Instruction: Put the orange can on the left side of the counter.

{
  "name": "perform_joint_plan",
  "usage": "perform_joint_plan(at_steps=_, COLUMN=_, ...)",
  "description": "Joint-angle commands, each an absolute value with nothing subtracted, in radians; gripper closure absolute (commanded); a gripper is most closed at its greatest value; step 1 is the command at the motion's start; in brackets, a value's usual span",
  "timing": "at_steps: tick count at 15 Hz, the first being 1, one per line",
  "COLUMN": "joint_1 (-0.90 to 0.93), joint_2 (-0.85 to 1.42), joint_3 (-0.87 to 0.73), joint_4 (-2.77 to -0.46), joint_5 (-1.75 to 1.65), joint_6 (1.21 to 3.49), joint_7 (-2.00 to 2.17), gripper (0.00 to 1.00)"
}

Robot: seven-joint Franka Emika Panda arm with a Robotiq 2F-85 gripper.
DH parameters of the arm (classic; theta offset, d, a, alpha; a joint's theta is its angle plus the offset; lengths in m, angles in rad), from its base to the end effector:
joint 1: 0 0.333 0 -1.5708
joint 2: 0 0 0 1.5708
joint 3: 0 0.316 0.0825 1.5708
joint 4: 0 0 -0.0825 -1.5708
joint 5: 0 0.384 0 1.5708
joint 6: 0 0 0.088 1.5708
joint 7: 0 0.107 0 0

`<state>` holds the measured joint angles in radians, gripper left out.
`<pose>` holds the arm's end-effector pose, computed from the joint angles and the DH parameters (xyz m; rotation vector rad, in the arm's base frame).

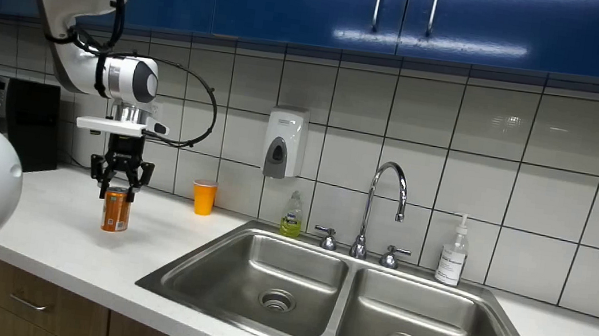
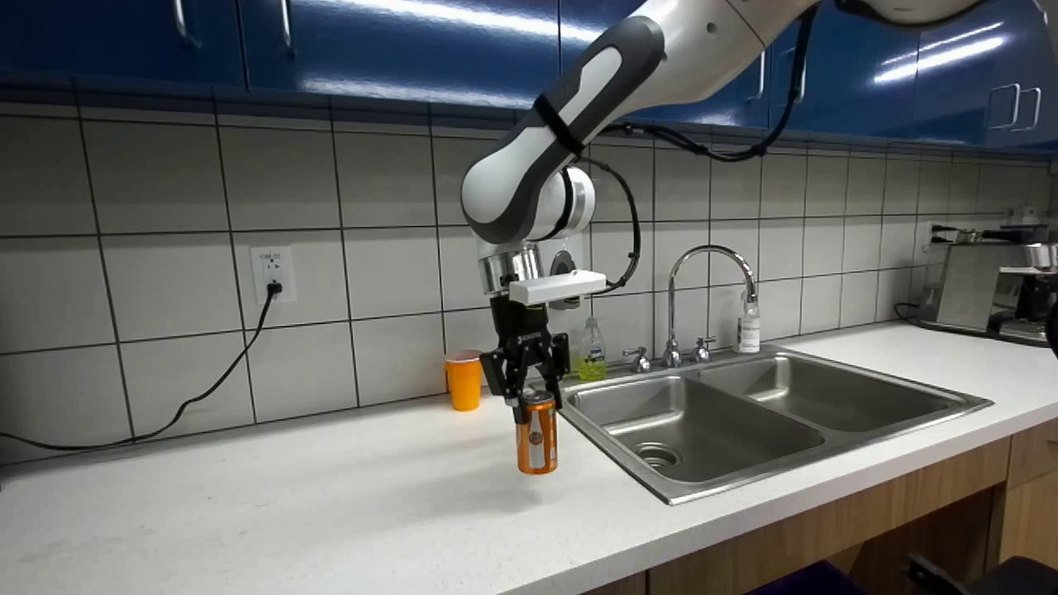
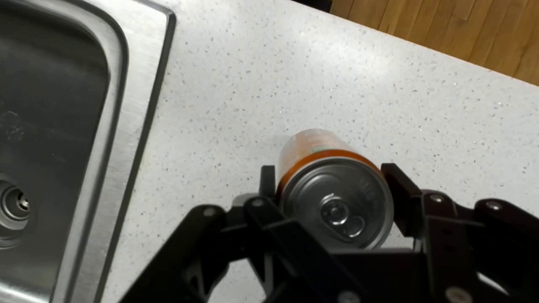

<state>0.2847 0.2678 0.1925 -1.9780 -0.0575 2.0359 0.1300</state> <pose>0.5167 0.2599 0.3200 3.0141 0.5746 -0.3012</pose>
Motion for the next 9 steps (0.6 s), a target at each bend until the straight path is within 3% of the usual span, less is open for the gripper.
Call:
perform_joint_plan(at_steps=1, joint_1=0.299, joint_2=0.357, joint_3=0.195, joint_4=-1.867, joint_5=-0.094, joint_6=2.02, joint_7=0.139, gripper=0.62)
perform_joint_plan(at_steps=9, joint_1=0.318, joint_2=0.462, joint_3=0.184, joint_4=-1.769, joint_5=-0.102, joint_6=2.016, joint_7=0.141, gripper=0.62)
